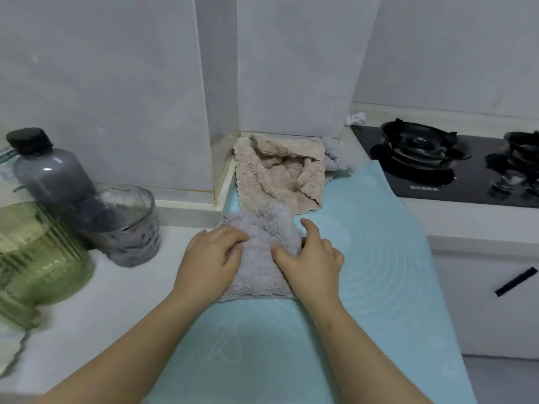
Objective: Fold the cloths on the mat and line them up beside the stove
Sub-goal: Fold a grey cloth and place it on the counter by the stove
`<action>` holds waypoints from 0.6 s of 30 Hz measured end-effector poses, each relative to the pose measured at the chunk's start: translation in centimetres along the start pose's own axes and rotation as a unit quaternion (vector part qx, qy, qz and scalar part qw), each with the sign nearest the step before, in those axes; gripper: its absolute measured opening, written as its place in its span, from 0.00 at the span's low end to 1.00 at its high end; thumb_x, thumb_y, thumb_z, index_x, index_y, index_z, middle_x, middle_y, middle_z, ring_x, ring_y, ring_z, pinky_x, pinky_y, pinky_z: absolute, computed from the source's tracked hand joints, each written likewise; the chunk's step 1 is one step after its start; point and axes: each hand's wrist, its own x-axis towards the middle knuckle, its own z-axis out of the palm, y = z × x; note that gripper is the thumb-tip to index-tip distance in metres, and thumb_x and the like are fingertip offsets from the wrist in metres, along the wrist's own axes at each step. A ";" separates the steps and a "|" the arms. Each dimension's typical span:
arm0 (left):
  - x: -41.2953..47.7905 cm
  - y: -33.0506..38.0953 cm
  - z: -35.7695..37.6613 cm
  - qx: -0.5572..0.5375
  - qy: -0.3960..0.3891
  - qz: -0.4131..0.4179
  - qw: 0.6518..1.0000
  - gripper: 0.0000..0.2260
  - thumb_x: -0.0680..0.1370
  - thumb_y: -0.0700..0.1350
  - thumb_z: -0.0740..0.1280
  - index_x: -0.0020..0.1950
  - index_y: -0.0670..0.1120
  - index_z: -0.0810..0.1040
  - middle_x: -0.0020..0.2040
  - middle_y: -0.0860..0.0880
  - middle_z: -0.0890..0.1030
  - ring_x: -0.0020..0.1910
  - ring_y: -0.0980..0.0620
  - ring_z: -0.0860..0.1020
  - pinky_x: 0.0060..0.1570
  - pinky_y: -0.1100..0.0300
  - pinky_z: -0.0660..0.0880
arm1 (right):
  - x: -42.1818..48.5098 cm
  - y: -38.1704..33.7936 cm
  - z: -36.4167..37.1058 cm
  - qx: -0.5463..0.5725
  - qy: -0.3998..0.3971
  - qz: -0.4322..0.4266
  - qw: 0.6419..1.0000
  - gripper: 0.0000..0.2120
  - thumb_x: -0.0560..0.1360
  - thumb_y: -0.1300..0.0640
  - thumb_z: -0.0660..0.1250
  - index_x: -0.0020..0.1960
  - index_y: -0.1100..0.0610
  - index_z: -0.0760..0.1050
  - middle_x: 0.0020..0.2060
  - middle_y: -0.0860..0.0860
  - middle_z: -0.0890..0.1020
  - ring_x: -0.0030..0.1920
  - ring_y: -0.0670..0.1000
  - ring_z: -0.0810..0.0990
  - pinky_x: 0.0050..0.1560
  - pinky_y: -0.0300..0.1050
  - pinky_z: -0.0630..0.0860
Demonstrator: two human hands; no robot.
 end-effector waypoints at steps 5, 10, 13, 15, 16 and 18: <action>-0.4 0.4 -0.8 -0.023 -0.081 -0.047 0.995 0.20 0.77 0.47 0.49 0.60 0.52 0.76 0.61 0.59 0.75 0.61 0.60 0.69 0.69 0.55 0.53 | 0.5 -2.2 -1.3 -0.048 -0.087 0.120 0.988 0.27 0.69 0.42 0.66 0.64 0.52 0.69 0.54 0.51 0.78 0.61 0.53 0.71 0.64 0.49 0.58; 0.1 1.1 -2.9 -0.035 -0.198 -0.085 0.976 0.16 0.82 0.43 0.54 0.68 0.54 0.69 0.68 0.60 0.67 0.71 0.60 0.62 0.72 0.54 0.40 | -0.9 -4.9 -3.4 0.128 -0.165 0.227 0.951 0.14 0.61 0.46 0.70 0.42 0.53 0.77 0.40 0.49 0.83 0.46 0.53 0.81 0.57 0.53 0.74; 0.9 2.4 -3.9 -0.086 -0.149 -0.108 0.979 0.14 0.79 0.44 0.60 0.65 0.52 0.71 0.65 0.55 0.72 0.65 0.54 0.69 0.71 0.56 0.55 | -2.3 -5.9 -5.4 0.334 -0.190 0.280 0.880 0.07 0.70 0.59 0.68 0.47 0.58 0.78 0.43 0.56 0.84 0.43 0.55 0.84 0.47 0.50 0.81; 1.5 4.5 -4.3 -0.173 -0.113 -0.154 0.966 0.17 0.78 0.45 0.64 0.67 0.49 0.70 0.64 0.52 0.71 0.64 0.53 0.69 0.62 0.62 0.63 | -2.8 -6.1 -7.1 0.413 -0.210 0.308 0.831 0.09 0.73 0.62 0.65 0.52 0.61 0.79 0.46 0.59 0.85 0.46 0.57 0.84 0.48 0.51 0.81; 1.8 5.7 -4.3 -0.217 -0.106 -0.172 0.955 0.19 0.77 0.45 0.66 0.67 0.49 0.69 0.64 0.52 0.72 0.64 0.53 0.70 0.59 0.63 0.65 | -2.9 -5.7 -8.0 0.444 -0.215 0.315 0.811 0.11 0.74 0.62 0.65 0.54 0.62 0.79 0.47 0.60 0.84 0.48 0.58 0.84 0.51 0.52 0.80; 2.6 8.3 -3.9 -0.276 -0.120 -0.194 0.934 0.21 0.76 0.46 0.68 0.68 0.50 0.68 0.64 0.51 0.73 0.61 0.52 0.72 0.56 0.61 0.70 | -2.8 -4.9 -10.2 0.511 -0.214 0.320 0.769 0.12 0.74 0.60 0.63 0.55 0.63 0.79 0.50 0.62 0.83 0.50 0.59 0.83 0.56 0.55 0.77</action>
